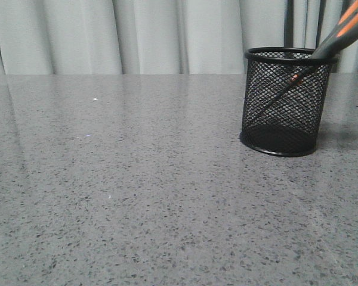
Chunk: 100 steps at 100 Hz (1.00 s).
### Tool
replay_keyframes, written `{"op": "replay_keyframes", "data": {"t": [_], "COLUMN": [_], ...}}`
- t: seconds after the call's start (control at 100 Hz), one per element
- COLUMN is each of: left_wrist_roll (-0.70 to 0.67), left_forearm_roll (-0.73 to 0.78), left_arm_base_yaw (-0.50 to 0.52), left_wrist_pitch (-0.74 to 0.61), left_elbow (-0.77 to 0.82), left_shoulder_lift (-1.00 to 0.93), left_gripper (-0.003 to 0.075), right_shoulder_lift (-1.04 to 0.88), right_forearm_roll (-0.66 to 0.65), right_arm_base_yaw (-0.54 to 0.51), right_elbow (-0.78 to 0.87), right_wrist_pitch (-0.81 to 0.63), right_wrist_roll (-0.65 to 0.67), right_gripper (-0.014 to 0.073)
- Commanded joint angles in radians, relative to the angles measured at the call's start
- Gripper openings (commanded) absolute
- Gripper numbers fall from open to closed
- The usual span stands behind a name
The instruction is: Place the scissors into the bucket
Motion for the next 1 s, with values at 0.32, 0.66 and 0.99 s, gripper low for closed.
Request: {"op": "replay_keyframes", "data": {"t": [0.32, 0.66, 0.99], "left_wrist_roll": [-0.01, -0.01, -0.01], "left_forearm_roll": [-0.005, -0.005, -0.005], "left_arm_base_yaw": [0.002, 0.002, 0.002], "left_wrist_pitch": [-0.065, -0.065, -0.065], "left_elbow": [0.028, 0.028, 0.028], "left_shoulder_lift": [-0.026, -0.026, -0.026], "left_gripper": [-0.0021, -0.0021, -0.0021], "right_shoulder_lift": [0.01, 0.01, -0.076], "right_forearm_roll": [0.009, -0.233, -0.322], "right_arm_base_yaw": [-0.002, -0.002, -0.002], "right_elbow": [-0.023, 0.091, 0.372], "right_wrist_pitch": [-0.069, -0.233, -0.419], "right_wrist_roll": [-0.007, 0.115, 0.168], "right_gripper": [-0.0072, -0.0072, -0.0072]}}
